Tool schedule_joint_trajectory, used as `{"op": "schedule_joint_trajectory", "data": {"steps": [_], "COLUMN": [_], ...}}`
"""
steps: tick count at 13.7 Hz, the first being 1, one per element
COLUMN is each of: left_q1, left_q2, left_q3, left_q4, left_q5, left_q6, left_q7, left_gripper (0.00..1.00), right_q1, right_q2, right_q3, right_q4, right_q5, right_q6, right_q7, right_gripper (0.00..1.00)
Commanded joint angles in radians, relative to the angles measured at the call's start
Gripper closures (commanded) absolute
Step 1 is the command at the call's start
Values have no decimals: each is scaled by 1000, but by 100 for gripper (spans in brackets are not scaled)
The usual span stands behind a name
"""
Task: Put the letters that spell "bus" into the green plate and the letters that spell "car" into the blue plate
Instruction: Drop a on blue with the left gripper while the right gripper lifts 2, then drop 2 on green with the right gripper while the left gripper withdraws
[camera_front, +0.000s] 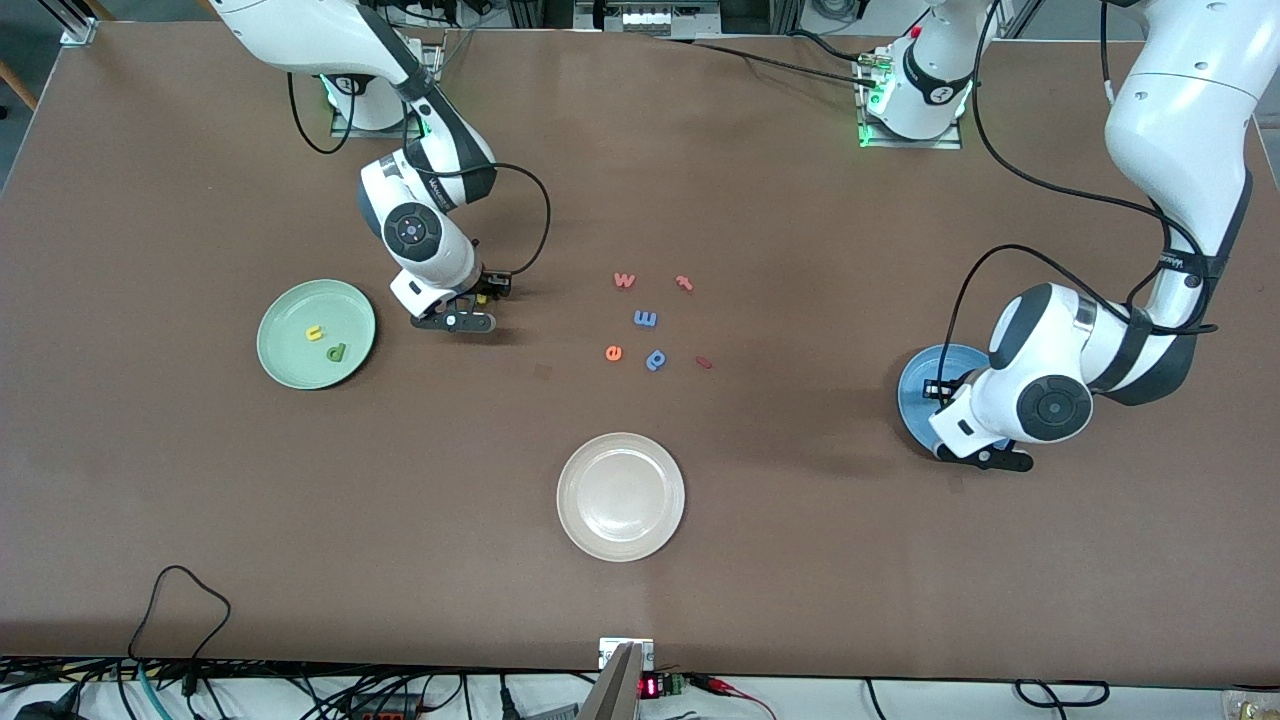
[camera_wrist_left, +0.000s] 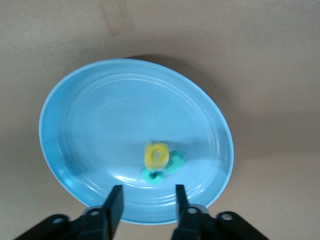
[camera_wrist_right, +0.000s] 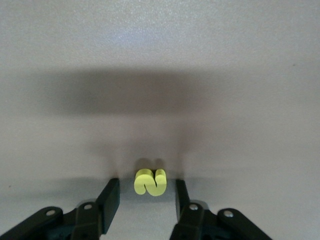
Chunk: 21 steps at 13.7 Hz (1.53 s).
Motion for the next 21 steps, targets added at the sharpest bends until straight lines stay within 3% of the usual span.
{"op": "schedule_joint_trajectory", "data": {"steps": [1, 4, 6, 11, 13, 15, 19, 21], "left_q1": [3, 3, 11, 0, 9, 3, 9, 8], "left_q2": [-40, -97, -131, -137, -137, -135, -137, -196], "left_q3": [-17, -38, -81, -130, -176, -176, -183, -157], "left_q4": [10, 21, 81, 297, 368, 458, 556, 563], "left_q5": [19, 5, 2, 2, -45, -65, -102, -160], "left_q6": [-58, -103, -181, -367, -466, -545, -686, -718], "left_q7": [20, 20, 20, 136, 162, 162, 179, 206], "left_gripper": [0, 0, 0, 0, 0, 0, 0, 0], "right_q1": [10, 9, 9, -7, -52, -109, -265, -325], "right_q2": [5, 5, 5, -20, -70, -110, -138, -138], "right_q3": [-1, -1, -1, -2, -4, -7, -53, -86], "right_q4": [-5, -4, -4, -1, -1, 4, 4, 4], "right_q5": [5, 5, 5, 3, 2, -9, -11, -11], "right_q6": [10, 10, 9, -2, -40, -83, -103, -103], "right_q7": [14, 14, 9, -15, -55, -136, -369, -503], "right_gripper": [55, 72, 85, 91, 91, 91, 91, 91]}}
